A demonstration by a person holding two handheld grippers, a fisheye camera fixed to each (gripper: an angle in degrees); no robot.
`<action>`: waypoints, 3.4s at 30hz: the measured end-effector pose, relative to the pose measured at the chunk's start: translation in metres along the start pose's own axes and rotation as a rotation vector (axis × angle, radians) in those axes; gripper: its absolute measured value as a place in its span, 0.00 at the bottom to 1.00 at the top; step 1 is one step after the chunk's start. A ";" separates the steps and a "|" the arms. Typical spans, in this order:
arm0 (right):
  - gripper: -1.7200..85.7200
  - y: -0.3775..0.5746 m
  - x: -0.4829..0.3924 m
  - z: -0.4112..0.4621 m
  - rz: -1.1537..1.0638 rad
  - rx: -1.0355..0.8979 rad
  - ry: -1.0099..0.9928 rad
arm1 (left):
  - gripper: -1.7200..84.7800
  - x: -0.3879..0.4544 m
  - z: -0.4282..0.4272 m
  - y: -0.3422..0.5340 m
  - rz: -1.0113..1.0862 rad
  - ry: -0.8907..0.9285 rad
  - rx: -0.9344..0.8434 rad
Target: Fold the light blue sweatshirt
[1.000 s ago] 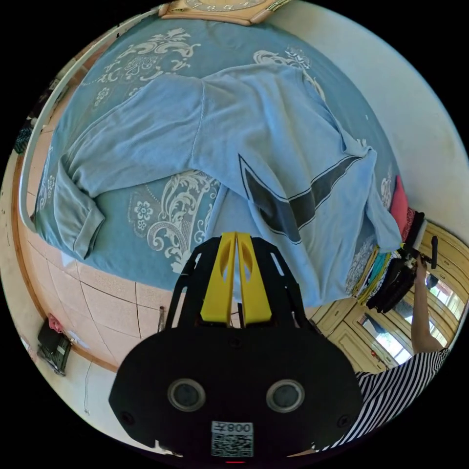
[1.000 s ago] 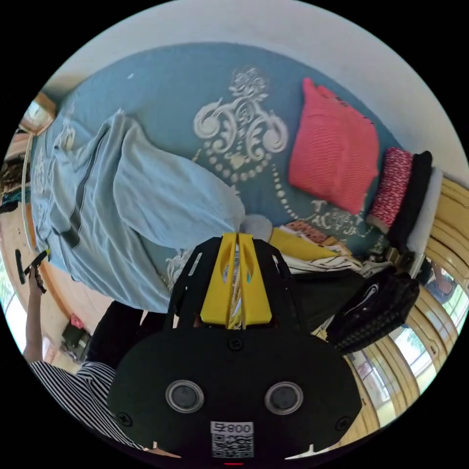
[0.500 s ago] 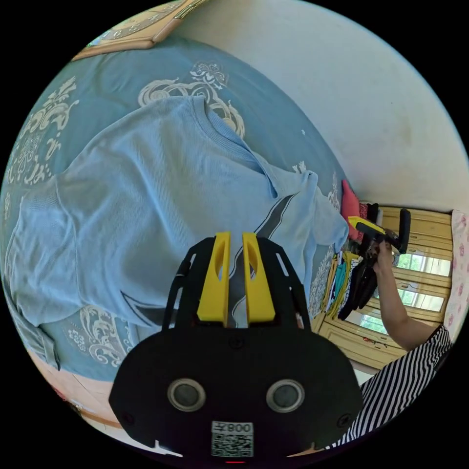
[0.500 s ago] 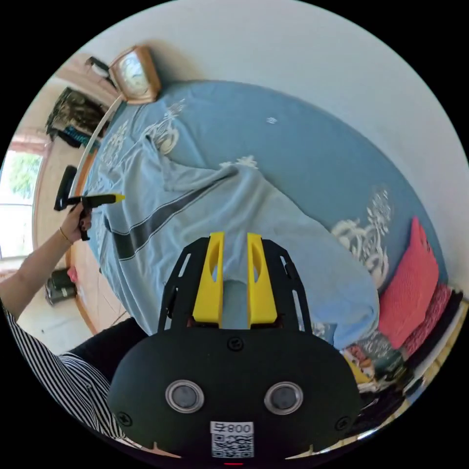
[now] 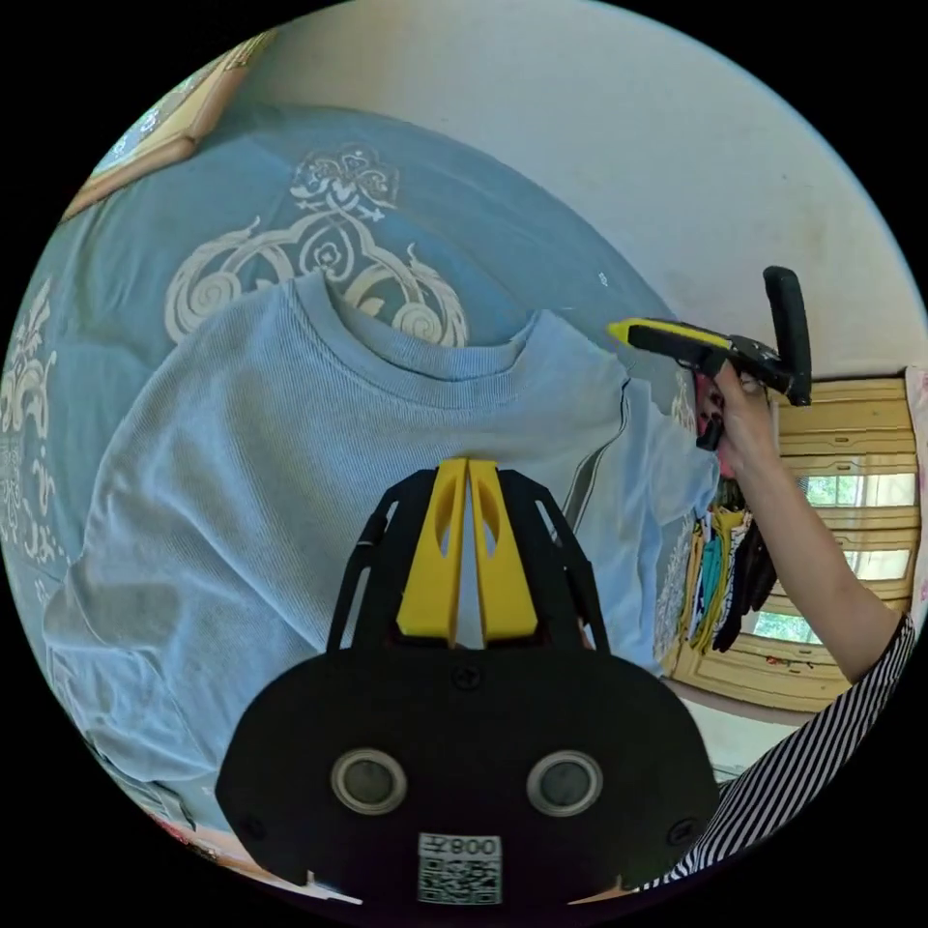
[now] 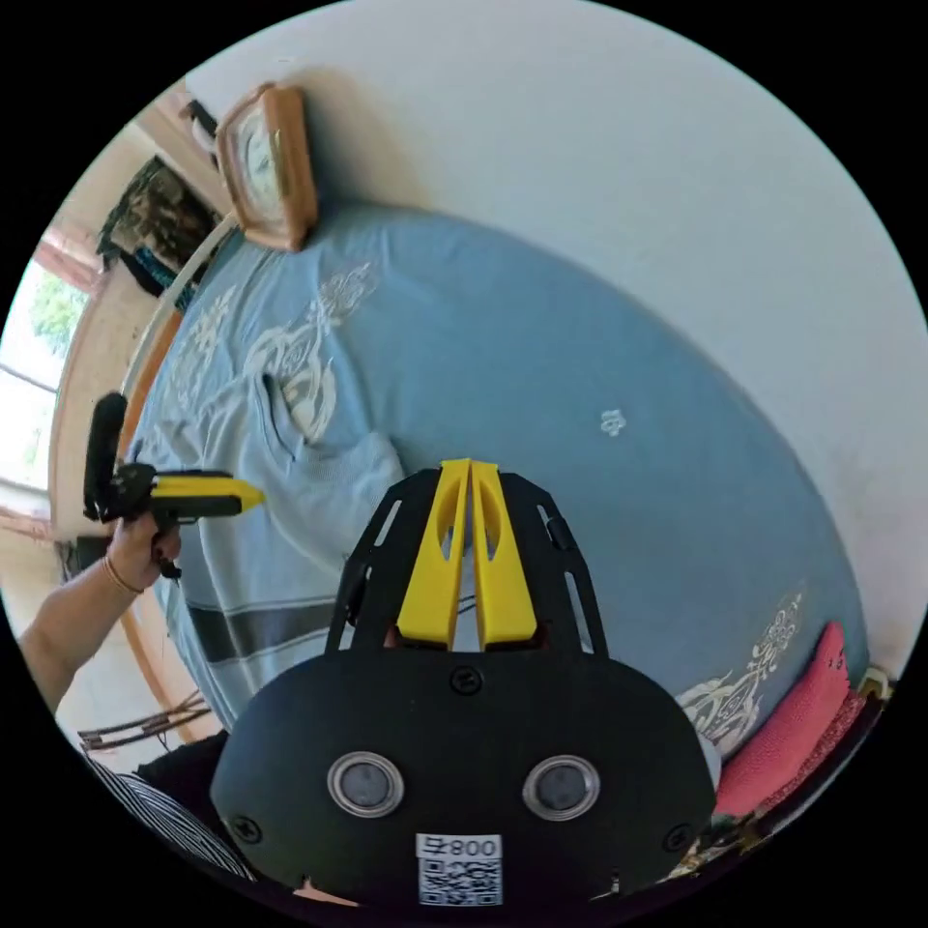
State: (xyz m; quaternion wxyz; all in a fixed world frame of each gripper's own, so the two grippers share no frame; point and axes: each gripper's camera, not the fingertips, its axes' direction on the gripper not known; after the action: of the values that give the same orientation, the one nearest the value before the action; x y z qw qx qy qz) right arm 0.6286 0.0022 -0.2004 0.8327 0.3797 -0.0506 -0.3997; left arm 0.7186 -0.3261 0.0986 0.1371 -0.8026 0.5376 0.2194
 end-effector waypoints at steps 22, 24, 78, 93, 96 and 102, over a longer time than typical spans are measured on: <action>0.05 0.036 -0.030 0.001 -0.201 -0.114 -0.051 | 0.04 -0.042 -0.067 0.028 -0.007 -0.289 0.146; 0.05 0.032 -0.030 -0.024 -0.182 -0.056 -0.035 | 0.04 -0.034 -0.080 0.024 0.017 -0.273 0.196; 0.06 0.392 0.003 -0.099 0.228 -0.243 0.046 | 0.05 -0.170 0.082 0.182 -0.248 -0.234 -0.084; 0.10 0.533 0.023 -0.174 0.459 -0.106 -0.103 | 0.11 -0.198 0.100 0.212 -0.495 -0.186 -0.078; 0.11 0.588 0.006 -0.178 0.500 -0.158 -0.227 | 0.12 -0.187 0.129 0.210 -0.480 -0.182 -0.158; 0.12 0.685 -0.043 -0.176 0.542 -0.321 -0.380 | 0.07 -0.170 0.184 0.185 -0.401 -0.299 -0.328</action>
State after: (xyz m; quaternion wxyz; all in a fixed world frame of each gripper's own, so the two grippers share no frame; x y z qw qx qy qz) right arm 1.0978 0.4051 0.1455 0.9332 0.1357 -0.2398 -0.2309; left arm 0.4553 -0.1770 0.0272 0.1238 -0.8630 0.2994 0.3877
